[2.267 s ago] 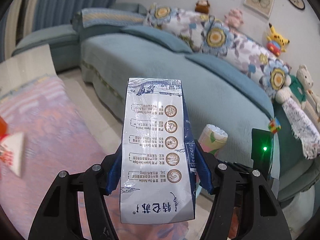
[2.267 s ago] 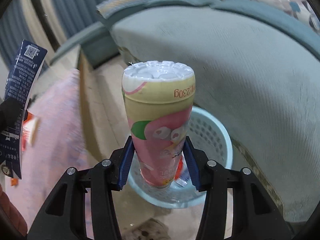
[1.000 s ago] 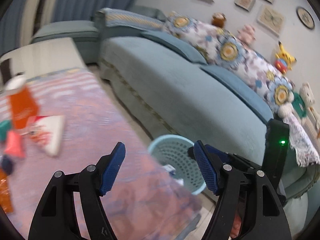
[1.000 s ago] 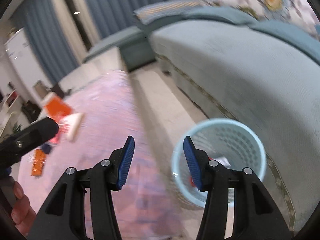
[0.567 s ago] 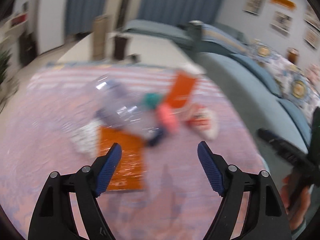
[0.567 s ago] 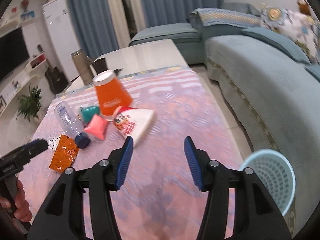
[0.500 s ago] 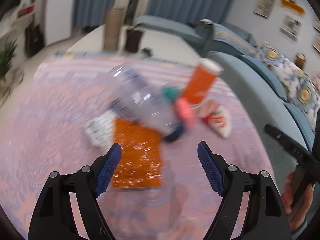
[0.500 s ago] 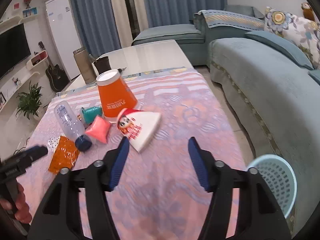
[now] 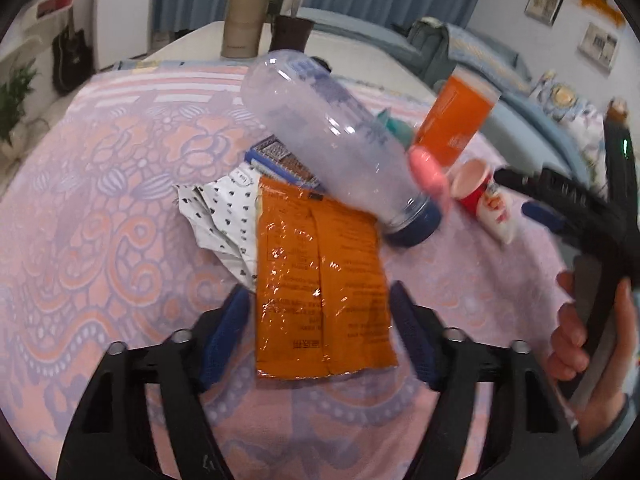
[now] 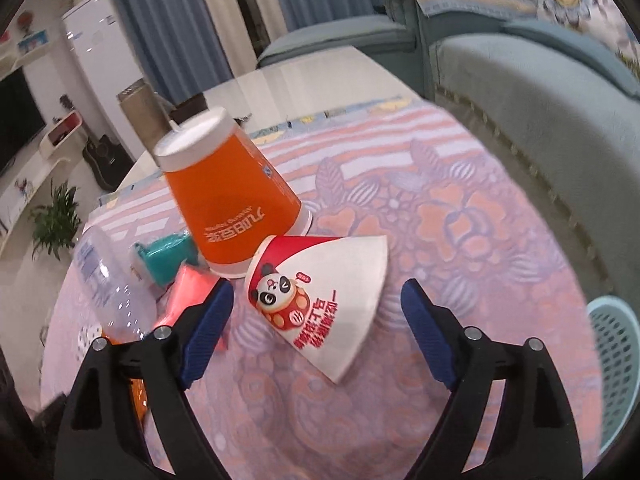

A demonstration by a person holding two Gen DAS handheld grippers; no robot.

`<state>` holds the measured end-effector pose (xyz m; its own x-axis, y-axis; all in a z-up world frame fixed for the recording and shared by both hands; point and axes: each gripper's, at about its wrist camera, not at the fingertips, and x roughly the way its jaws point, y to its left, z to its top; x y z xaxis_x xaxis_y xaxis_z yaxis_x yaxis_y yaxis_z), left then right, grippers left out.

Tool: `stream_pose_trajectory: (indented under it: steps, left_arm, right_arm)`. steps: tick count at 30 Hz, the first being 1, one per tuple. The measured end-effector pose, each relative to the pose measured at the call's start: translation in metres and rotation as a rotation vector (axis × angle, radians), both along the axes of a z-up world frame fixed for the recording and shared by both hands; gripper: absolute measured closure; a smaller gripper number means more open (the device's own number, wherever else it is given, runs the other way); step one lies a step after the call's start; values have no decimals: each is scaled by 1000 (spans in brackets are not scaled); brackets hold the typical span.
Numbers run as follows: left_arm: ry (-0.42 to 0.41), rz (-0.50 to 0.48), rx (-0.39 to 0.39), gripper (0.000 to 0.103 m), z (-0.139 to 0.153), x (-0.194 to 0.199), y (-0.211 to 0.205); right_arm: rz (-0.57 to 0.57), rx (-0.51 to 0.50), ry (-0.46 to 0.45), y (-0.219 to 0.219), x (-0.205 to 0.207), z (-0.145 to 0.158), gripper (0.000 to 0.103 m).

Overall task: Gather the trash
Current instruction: 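Grasp the orange snack wrapper with the left tool while the right tool grasps the paper cone cup, then drop the wrapper into the wastebasket with the left tool while the right tool drops the cone cup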

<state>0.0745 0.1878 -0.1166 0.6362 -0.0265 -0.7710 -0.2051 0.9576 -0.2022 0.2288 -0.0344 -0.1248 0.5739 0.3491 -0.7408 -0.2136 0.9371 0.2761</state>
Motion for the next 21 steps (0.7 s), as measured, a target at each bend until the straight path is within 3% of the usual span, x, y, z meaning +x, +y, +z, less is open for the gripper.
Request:
stream_pose_trajectory:
  steps: [3, 4, 9, 11, 21]
  left_arm:
    - [5, -8, 61, 63, 1, 0, -8]
    - [2, -11, 75, 65, 2, -2, -10]
    - [-56, -22, 49, 87, 9, -11, -10]
    - [-76, -26, 25, 89, 12, -17, -6]
    - [-148, -75, -91, 100, 26, -27, -9]
  right_arm:
    - [-14, 22, 36, 4, 7, -9, 20]
    - [-16, 26, 45, 5, 9, -11, 20]
    - [-26, 22, 61, 11, 15, -17, 20]
    - [-28, 17, 65, 11, 15, -18, 25]
    - [-5, 10, 7, -3, -10, 3, 27]
